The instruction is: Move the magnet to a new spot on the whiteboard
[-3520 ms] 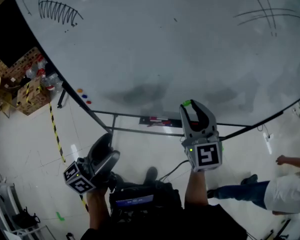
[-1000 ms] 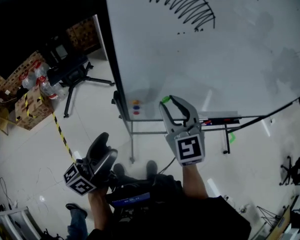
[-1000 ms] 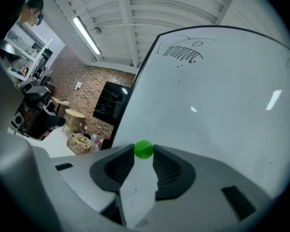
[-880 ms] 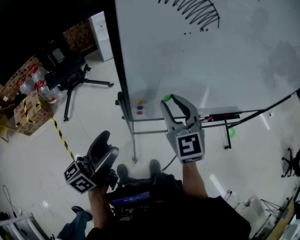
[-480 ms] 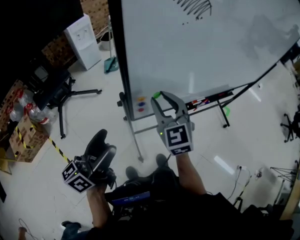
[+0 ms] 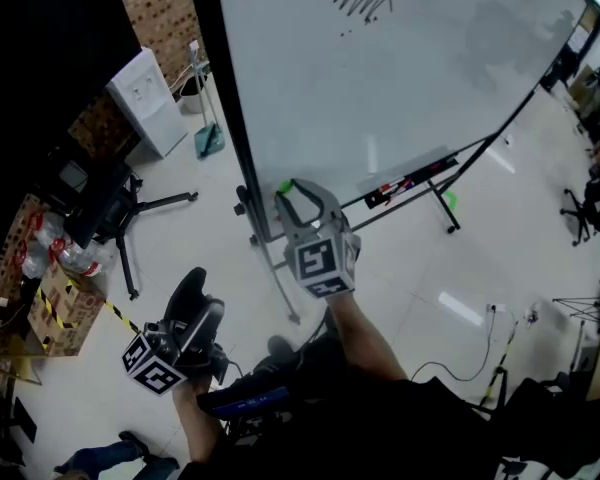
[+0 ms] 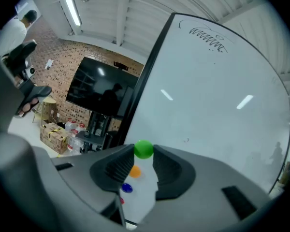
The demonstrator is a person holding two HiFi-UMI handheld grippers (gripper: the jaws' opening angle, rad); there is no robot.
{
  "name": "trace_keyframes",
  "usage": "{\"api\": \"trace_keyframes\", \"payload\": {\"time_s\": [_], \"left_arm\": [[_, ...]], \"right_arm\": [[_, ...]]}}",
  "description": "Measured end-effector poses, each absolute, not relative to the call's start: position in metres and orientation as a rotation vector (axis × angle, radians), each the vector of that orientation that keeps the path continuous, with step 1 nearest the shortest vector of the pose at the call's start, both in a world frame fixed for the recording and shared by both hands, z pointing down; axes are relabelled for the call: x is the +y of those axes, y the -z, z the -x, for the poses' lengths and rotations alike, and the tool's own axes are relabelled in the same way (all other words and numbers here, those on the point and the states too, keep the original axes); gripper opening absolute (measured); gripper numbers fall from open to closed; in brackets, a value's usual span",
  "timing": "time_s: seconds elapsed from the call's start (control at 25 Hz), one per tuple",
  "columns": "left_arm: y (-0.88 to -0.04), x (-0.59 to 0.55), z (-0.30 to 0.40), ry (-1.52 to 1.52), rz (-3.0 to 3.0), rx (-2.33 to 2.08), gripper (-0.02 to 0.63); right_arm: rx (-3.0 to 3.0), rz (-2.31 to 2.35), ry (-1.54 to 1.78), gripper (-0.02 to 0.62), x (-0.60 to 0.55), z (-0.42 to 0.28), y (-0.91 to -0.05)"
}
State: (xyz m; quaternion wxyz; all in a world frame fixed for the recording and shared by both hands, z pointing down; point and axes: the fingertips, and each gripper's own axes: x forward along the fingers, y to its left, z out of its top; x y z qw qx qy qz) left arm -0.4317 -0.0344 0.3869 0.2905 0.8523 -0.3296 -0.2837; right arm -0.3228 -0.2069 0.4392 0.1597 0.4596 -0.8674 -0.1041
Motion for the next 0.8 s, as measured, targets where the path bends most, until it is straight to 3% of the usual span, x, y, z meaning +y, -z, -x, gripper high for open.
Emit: {"api": "trace_keyframes", "payload": {"time_s": [0.8], "left_arm": [[-0.389,-0.031,0.444,0.749,-2.273,-0.903,0.359]], "right_arm": [[-2.459,-1.445,0.319,0.152,-0.223,0.333,-0.441]]}}
